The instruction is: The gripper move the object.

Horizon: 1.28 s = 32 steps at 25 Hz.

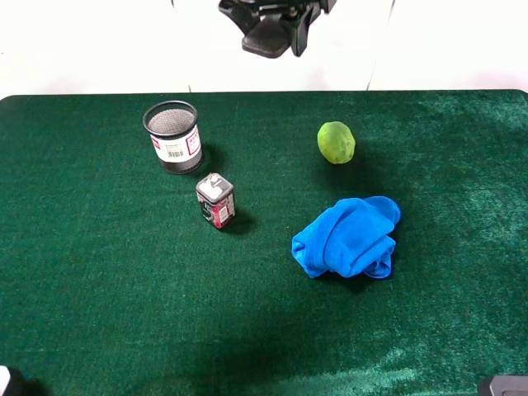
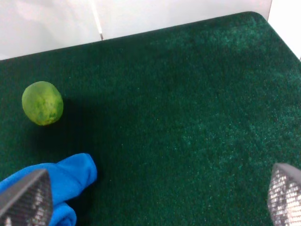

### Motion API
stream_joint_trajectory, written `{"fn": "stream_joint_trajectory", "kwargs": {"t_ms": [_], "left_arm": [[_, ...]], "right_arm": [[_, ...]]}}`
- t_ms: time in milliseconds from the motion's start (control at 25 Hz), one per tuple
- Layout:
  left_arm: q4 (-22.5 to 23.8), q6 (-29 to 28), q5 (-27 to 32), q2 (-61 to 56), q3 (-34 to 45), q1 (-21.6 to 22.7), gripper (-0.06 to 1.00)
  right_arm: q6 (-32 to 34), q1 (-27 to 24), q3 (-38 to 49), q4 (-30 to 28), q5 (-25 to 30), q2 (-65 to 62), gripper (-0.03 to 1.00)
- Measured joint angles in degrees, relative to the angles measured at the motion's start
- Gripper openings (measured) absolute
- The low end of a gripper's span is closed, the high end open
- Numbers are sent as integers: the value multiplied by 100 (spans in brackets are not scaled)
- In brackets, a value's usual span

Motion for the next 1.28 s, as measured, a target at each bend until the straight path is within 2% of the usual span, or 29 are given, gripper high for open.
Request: {"fn": "stream_joint_trajectory", "kwargs": {"t_ms": [160,680,960,1280], "left_arm": [[-11,-6,5,-275,88,0,63],[337,-90,-1,-1882,1994,0,63],[554,-566,-76,-2802,3475,0,63],[568,-1099,-740,-3732,5209,126,63]], "right_arm": [[0,0,0,0,0,0,70],[0,0,0,0,-2,0,70],[0,0,0,0,-2,0,70],[0,0,0,0,-2,0,70]]}}
